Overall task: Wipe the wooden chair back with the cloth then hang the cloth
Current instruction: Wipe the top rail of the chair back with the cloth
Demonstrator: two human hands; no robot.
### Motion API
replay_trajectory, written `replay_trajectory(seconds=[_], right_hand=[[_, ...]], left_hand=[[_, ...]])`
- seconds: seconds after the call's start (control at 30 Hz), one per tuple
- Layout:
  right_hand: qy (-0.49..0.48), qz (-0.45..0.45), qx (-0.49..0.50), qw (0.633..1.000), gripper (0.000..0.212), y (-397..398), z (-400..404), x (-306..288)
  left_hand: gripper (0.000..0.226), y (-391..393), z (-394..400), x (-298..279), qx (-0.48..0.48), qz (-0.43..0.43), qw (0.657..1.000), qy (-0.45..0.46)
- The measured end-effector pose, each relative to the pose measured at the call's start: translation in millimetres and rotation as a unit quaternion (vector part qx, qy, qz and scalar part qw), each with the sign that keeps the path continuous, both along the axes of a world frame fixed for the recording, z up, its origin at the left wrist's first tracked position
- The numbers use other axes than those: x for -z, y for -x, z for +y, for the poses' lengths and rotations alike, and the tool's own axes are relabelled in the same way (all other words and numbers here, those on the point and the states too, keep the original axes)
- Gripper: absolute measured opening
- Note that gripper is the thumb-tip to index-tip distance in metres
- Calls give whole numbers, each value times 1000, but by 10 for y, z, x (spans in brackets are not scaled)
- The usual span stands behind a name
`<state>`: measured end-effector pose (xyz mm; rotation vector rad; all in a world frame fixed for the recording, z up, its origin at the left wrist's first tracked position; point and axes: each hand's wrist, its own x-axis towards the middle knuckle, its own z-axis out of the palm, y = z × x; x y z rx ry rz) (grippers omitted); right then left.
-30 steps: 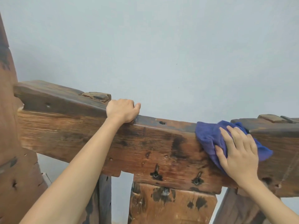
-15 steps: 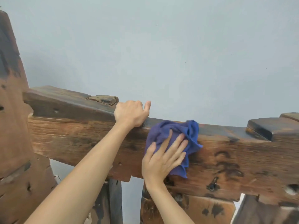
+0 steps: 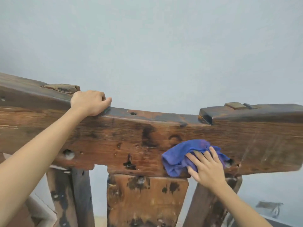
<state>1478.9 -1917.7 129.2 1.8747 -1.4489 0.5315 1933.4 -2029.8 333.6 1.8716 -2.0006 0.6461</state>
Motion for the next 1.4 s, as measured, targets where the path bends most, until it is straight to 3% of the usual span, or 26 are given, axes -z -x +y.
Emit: replay_trajectory(seconds=[0.13, 0.23, 0.3, 0.4, 0.5, 0.6, 0.7, 0.83, 0.97, 1.03, 1.2, 1.23, 1.3, 1.4], right_hand=[[84, -239, 128, 959, 61, 316, 148, -137], [114, -465, 103, 872, 81, -139, -3, -398], [118, -534, 93, 832, 81, -567, -137, -563], [166, -485, 73, 856, 70, -1165, -282, -737], [197, -336, 3, 921, 56, -1599, -257, -849], [120, -199, -99, 968, 45, -2192, -267, -1102], [-37, -157, -100, 982, 35, -2737, -342, -1504], [-285, -152, -60, 944, 45, -3117, -831, -1997], [-478, -262, -95, 833, 66, -3068, -1244, -2156], [-510, -302, -83, 801, 71, -3015, -1321, -2166], [-581, -273, 1, 767, 75, -2386, -1288, -2229], [-585, -277, 21, 762, 69, -2136, -1237, -2225], [-560, -284, 63, 776, 46, -1609, -1160, -2225], [-501, -272, 131, 811, 51, -1100, -1110, -2227]], left_hand=[[48, 46, -5, -23, -13, 1, 1000, -2], [48, 53, 10, -27, -13, 3, 1000, 0], [47, 61, 21, -16, -13, 8, 1000, 5], [43, 46, 1, -22, -15, 16, 1000, 16], [45, 101, 12, -13, -2, 13, 1000, 18], [58, 56, 11, 4, 5, 27, 999, 30], [68, 77, 30, 23, 16, 44, 998, 36], [72, 102, 44, 42, 13, 69, 997, 37], [73, 46, -42, 34, 11, 72, 996, 42], [70, 38, -95, 21, 18, 76, 996, 31], [45, -20, -23, -84, 21, 69, 997, -4], [44, -22, 21, -86, 18, 71, 997, -13], [42, -16, 71, -88, 14, 86, 996, -26], [42, -3, 84, -89, 6, 98, 995, -30]])
